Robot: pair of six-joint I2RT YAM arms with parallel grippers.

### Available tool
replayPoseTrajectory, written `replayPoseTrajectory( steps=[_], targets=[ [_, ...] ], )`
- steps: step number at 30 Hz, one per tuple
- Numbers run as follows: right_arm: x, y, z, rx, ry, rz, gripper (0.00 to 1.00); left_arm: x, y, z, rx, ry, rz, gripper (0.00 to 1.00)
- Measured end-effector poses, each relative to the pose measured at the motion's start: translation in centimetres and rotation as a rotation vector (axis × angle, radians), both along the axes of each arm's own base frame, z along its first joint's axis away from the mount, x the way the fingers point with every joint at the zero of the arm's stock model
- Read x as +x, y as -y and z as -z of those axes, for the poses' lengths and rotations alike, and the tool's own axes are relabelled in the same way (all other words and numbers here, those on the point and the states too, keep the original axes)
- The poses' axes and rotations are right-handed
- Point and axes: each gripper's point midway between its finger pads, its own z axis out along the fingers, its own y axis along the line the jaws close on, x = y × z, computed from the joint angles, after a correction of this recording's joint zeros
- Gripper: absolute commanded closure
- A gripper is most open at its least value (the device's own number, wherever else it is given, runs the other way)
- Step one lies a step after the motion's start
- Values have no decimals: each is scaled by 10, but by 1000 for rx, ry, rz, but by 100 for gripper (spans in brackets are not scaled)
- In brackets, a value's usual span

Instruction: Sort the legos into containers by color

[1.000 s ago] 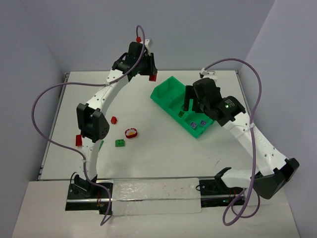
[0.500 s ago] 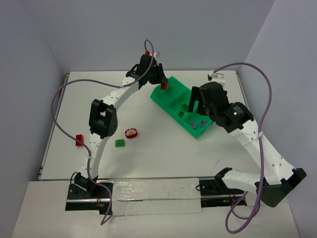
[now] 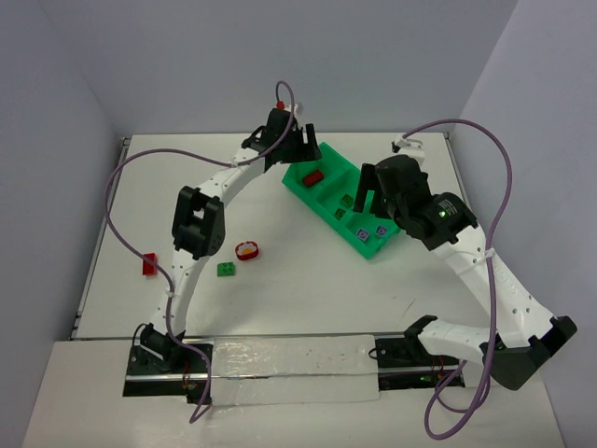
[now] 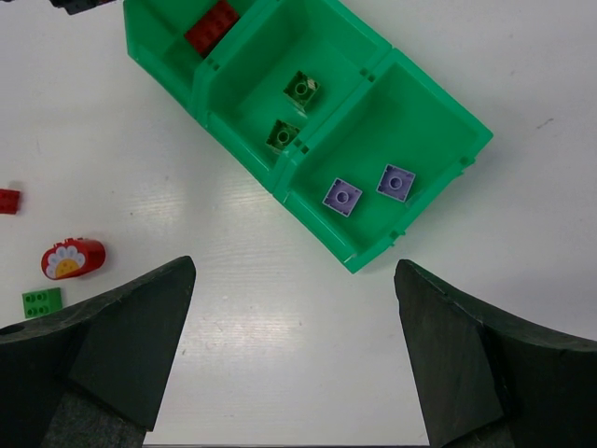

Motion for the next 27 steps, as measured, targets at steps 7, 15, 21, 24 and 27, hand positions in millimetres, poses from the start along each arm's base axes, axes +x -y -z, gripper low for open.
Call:
replayPoseTrajectory(
  steps=[7, 15, 21, 24, 27],
  targets=[
    [-4, 0, 7, 1, -15, -11, 5, -39, -62, -52, 115, 37, -96, 20],
    [-7, -2, 17, 1, -30, -27, 5, -99, -220, -70, 237, 9, -428, 1],
    [-5, -6, 16, 8, -24, -49, 5, -151, -300, 30, 431, -265, -609, 1],
    [-4, -10, 15, 17, -21, -65, 5, -174, -311, 57, 485, -363, -617, 1],
    [-2, -13, 16, 16, -24, -75, 5, -175, -312, 70, 500, -395, -619, 6]
  ],
)
